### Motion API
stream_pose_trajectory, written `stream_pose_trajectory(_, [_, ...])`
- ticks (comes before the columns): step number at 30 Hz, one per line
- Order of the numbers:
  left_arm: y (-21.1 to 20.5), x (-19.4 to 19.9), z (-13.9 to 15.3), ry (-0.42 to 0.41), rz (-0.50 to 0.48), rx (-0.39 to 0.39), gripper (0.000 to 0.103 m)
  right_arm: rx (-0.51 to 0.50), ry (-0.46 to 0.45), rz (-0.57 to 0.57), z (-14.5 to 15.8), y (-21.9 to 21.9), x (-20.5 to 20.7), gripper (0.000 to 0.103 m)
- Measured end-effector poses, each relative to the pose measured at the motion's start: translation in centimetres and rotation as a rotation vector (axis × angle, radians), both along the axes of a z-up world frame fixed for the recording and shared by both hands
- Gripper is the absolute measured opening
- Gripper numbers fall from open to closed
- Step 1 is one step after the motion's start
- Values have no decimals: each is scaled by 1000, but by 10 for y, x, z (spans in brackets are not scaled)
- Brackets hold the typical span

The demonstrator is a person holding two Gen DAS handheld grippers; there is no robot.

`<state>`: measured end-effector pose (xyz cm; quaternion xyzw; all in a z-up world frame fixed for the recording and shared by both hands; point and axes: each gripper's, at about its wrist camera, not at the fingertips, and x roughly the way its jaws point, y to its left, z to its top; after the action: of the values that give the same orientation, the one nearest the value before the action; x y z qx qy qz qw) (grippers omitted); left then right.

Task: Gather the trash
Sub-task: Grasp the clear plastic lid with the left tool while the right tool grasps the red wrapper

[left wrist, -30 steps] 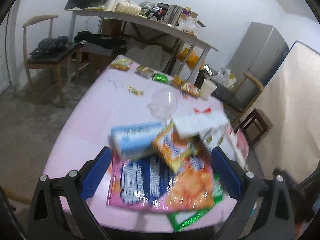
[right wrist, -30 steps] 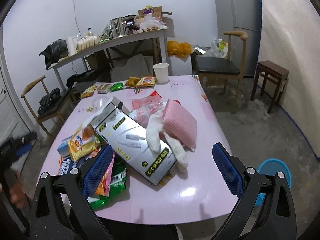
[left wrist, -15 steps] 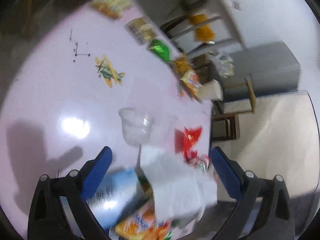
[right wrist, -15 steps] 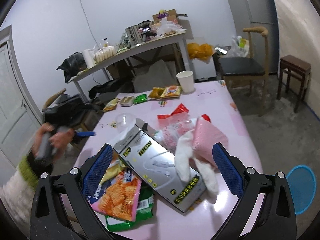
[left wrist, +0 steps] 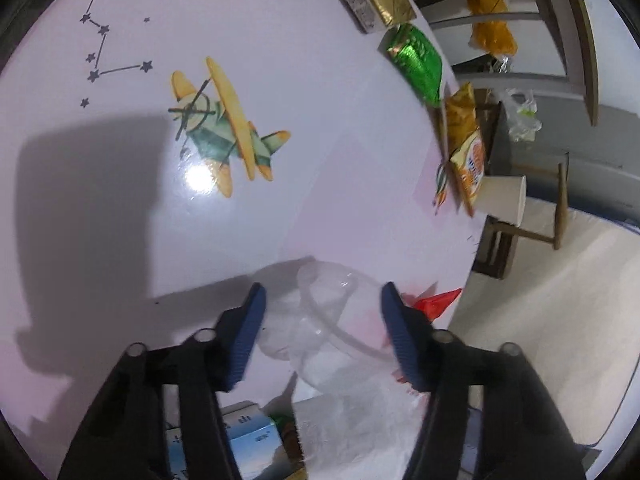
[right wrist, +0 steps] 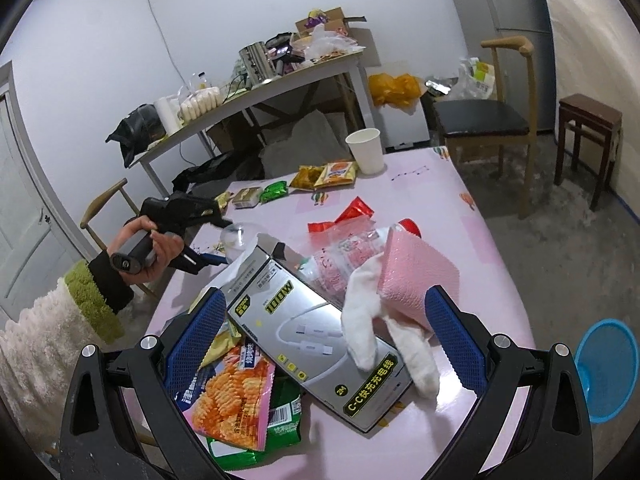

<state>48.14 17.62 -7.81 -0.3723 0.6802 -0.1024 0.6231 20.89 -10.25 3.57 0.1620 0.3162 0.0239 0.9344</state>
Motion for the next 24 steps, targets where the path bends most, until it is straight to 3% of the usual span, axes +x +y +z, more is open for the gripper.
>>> stream_pose_trajectory(1, [-1,-3,0,-1,-10,10,45,-3,-3,-1,2,0,0,95])
stream_pose_trajectory(5, [-4,-15,1,-41,-44,44,9,-33,-24,21,12,-3,11,95])
stream_pose_trajectory(8, [-4,-27,10,-112,-65,83,7,-46,-62,72,32,-10,33,95])
stream_pose_trajectory(10, [-5,-30,16,-154,-71,114,7,1,-43,123,43,-21,59,91])
stream_pose_trajectory(13, [-4,-37,26,-226,-61,141,7,84,69,233,43,-36,124,84])
stream_pose_trajectory(17, [0,-53,42,-312,-27,161,7,147,339,328,0,-43,220,68])
stream_pose_trajectory(20, [2,-65,58,-379,1,175,7,78,479,338,-38,-39,266,61])
stream_pose_trajectory(24, [10,-77,78,-449,38,170,7,-16,574,365,-77,-28,297,61])
